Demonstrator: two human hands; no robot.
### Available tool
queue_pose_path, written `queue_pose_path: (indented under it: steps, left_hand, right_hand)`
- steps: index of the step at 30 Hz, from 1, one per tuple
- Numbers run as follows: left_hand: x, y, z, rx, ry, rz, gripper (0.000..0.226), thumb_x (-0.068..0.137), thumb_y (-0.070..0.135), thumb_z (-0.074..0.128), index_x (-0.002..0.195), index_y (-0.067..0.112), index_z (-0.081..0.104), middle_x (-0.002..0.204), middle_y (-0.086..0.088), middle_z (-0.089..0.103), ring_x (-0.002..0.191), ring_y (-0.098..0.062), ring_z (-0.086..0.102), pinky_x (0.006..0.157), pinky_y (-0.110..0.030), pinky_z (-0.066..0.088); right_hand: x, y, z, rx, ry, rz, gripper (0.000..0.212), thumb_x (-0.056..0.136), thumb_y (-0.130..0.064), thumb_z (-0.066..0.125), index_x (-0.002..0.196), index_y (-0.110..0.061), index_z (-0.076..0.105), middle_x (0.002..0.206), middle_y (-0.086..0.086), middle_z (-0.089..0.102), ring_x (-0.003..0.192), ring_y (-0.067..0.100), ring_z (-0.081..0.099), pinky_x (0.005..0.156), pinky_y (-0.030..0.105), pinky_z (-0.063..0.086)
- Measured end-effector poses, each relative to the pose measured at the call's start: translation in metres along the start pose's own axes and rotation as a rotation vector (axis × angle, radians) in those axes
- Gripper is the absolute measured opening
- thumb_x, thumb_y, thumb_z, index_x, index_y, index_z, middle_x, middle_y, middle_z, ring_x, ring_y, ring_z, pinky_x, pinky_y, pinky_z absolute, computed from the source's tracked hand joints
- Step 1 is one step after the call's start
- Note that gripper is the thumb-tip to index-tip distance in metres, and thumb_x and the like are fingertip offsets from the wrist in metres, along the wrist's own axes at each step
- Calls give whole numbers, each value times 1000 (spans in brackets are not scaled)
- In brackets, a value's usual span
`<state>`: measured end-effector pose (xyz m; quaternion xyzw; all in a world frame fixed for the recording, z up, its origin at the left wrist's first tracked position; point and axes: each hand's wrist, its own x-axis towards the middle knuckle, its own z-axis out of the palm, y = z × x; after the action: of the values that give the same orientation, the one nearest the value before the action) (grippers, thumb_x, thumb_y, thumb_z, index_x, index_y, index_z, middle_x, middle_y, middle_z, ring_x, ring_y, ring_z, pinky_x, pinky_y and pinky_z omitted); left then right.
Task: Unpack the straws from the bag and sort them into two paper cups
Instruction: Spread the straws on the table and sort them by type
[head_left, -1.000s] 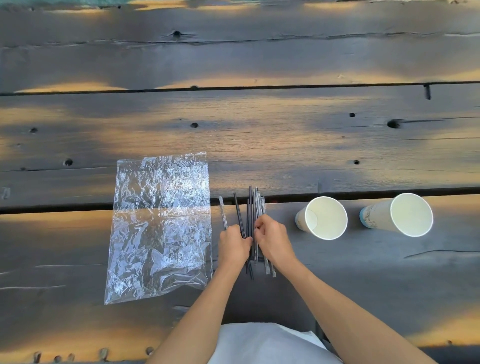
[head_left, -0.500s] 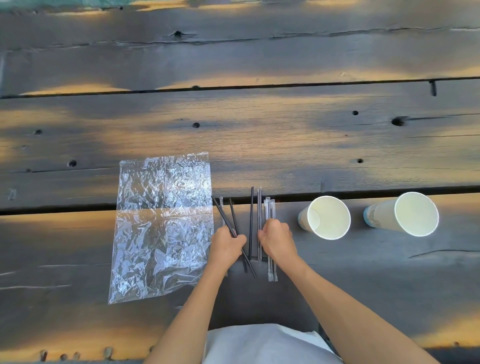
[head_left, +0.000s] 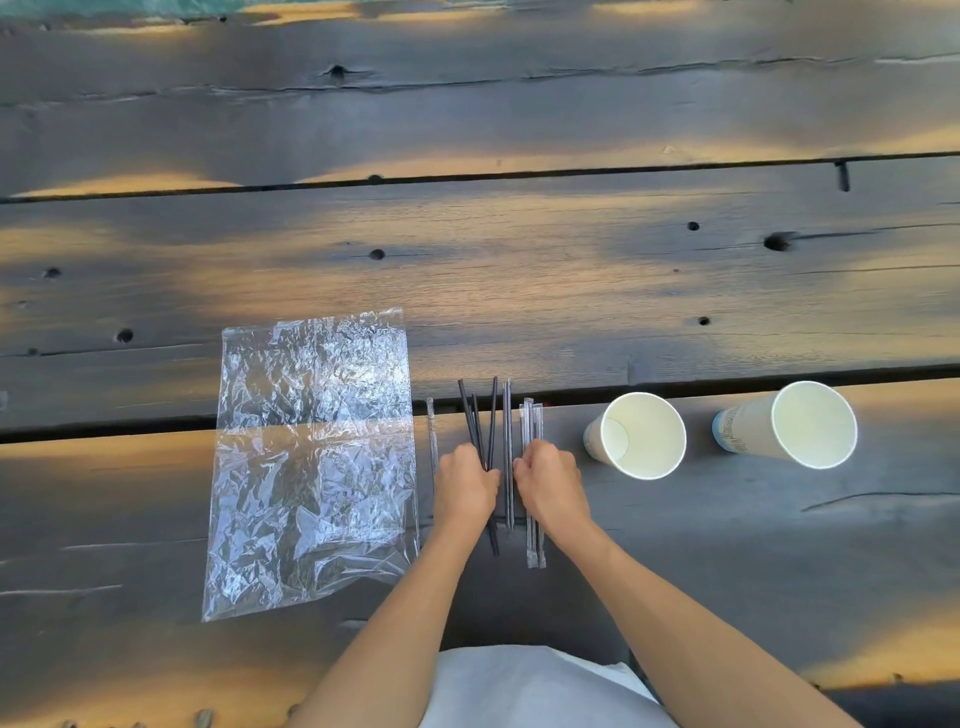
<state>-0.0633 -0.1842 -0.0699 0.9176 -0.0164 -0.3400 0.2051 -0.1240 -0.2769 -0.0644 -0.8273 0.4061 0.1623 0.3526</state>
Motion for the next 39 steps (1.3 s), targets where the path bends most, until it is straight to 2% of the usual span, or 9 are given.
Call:
queue_pose_path:
  steps: [4,7,10,13,17,23,31,34,39]
  left_hand:
    - [5,-7,-3,-78,-37,1,16,84,8,62,71,5,53,72,-8,60,61,-21,56,48,-28,40]
    - [6,-16,-8,-227,-90,-9,16,82,8,60,68,10,53,63,-4,58,55,-21,61,46,-23,43]
    - [3,-25,-14,-408,-142,-51,17,83,8,58,70,14,50,57,-1,53,42,-12,51,47,-22,39]
    - [0,-34,-18,-496,-172,-78,9,83,9,57,76,13,52,63,-6,55,44,-13,50,52,-26,40]
    - [-4,-40,-19,-569,-190,-82,9,92,13,57,87,6,61,71,-10,58,44,-10,47,44,-22,39]
    - [-9,-51,-20,-639,-177,-140,16,94,16,57,79,10,60,69,-7,58,47,-12,46,41,-22,35]
    - [-17,-61,-19,-668,-142,-185,16,95,18,58,81,9,61,68,-7,61,45,-10,47,40,-23,36]
    - [-17,-62,-20,-686,-144,-191,16,95,18,59,83,8,62,69,-7,62,44,-9,47,40,-22,36]
    - [-16,-60,-21,-696,-143,-197,16,96,19,58,85,7,62,71,-7,63,43,-8,47,40,-21,37]
  right_hand:
    - [1,-1,-2,3,-5,-2,18,97,-23,51,86,-10,56,85,10,62,83,32,60,69,37,50]
    - [0,-3,-1,58,34,17,12,98,-21,48,93,-11,53,88,10,60,81,29,57,69,39,50]
    - [-3,0,-2,120,90,28,7,98,-17,47,96,-10,46,89,11,59,81,29,56,70,42,50]
    - [-6,7,-5,154,122,51,13,96,-18,53,96,-12,42,88,9,57,80,31,56,72,42,50]
    - [-5,16,-9,79,73,101,17,95,-23,59,92,-9,49,89,9,61,82,29,59,73,40,51]
    - [-7,13,-5,84,140,20,8,97,-14,51,92,-11,45,88,6,57,80,28,56,71,42,49]
    - [-4,0,14,-166,6,-71,22,94,-31,62,94,-9,59,97,13,67,89,37,64,67,35,44]
    - [2,2,13,-72,-48,-1,19,91,-25,58,81,-9,56,83,11,59,82,38,59,64,33,42]
    - [6,10,8,141,-102,22,30,89,-27,65,66,-17,47,64,-2,53,64,21,50,49,26,32]
